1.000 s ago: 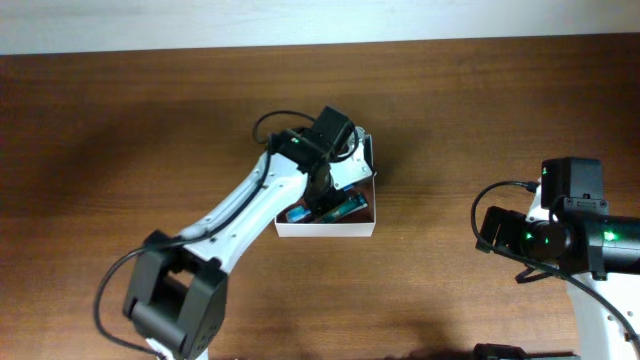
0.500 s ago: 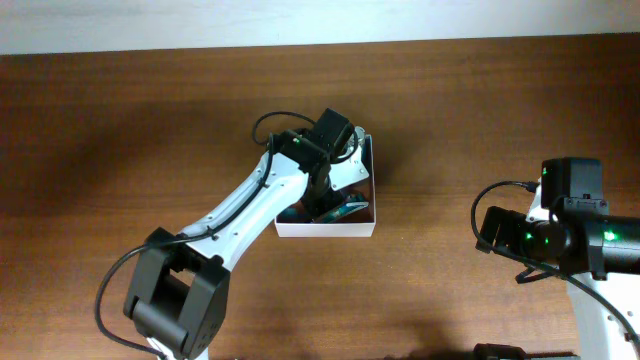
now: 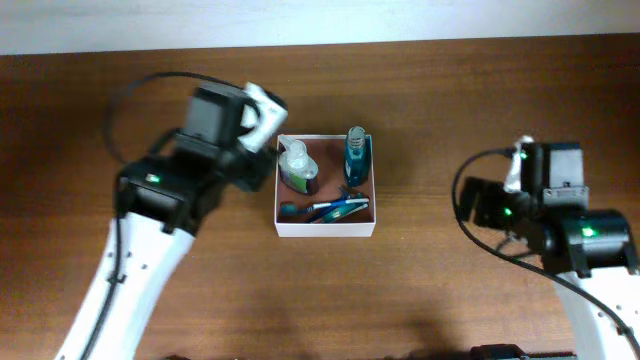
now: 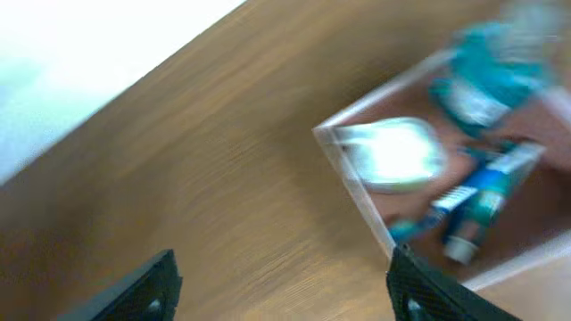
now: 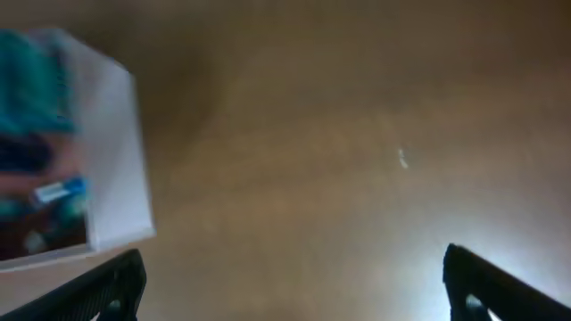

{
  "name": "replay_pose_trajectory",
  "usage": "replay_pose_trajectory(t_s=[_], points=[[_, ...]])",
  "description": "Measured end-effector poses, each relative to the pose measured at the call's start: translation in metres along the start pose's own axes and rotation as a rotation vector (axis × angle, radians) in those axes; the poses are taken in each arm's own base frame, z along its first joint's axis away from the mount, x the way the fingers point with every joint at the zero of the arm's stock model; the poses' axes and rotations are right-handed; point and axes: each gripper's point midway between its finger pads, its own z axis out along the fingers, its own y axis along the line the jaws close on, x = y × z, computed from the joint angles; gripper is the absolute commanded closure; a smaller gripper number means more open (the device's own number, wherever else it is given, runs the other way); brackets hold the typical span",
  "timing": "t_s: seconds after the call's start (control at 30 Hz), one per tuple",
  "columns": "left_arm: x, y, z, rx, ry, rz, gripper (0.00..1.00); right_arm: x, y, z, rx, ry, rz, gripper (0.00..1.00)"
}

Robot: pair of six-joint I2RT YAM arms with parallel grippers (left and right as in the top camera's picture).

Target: Pack container

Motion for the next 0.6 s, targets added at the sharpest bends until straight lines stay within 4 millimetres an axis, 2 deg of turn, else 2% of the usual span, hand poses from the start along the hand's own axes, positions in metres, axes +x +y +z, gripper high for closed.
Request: replay_pose_trajectory(t_s=[0.03,0.17,0.23,0.3,0.43,0.57,0.6], points=[[0.005,0.014,0.003,-0.024,0.014,-0.049,0.01,-0.009,0.009,0.003,-0.017,-0.027,-0.027,0.01],[0.023,0.062,0.017,-0.073,0.043,-0.228,0.01,-0.030,0.034,0.023,-0.044,-0.064,-0.093,0.01],[0.035,0.083,0.023,-0.088,0.059,-0.304,0.01,-0.042,0.041,0.038,-0.043,-0.086,-0.112,0.01],[0.045,0.096,0.028,-0.094,0.079,-0.350,0.01,-0.052,0.041,0.049,-0.025,-0.104,-0.119,0.01],[0.056,0.108,0.034,-0.096,0.099,-0.398,0.01,-0.057,0.039,0.053,0.000,-0.119,-0.176,0.02],[0.067,0.104,0.033,-0.069,0.136,-0.415,0.01,-0.050,0.034,0.047,0.017,-0.102,-0.199,0.01],[0.069,0.101,0.032,-0.050,0.146,-0.416,0.01,-0.046,0.031,0.040,0.019,-0.097,-0.197,0.01]])
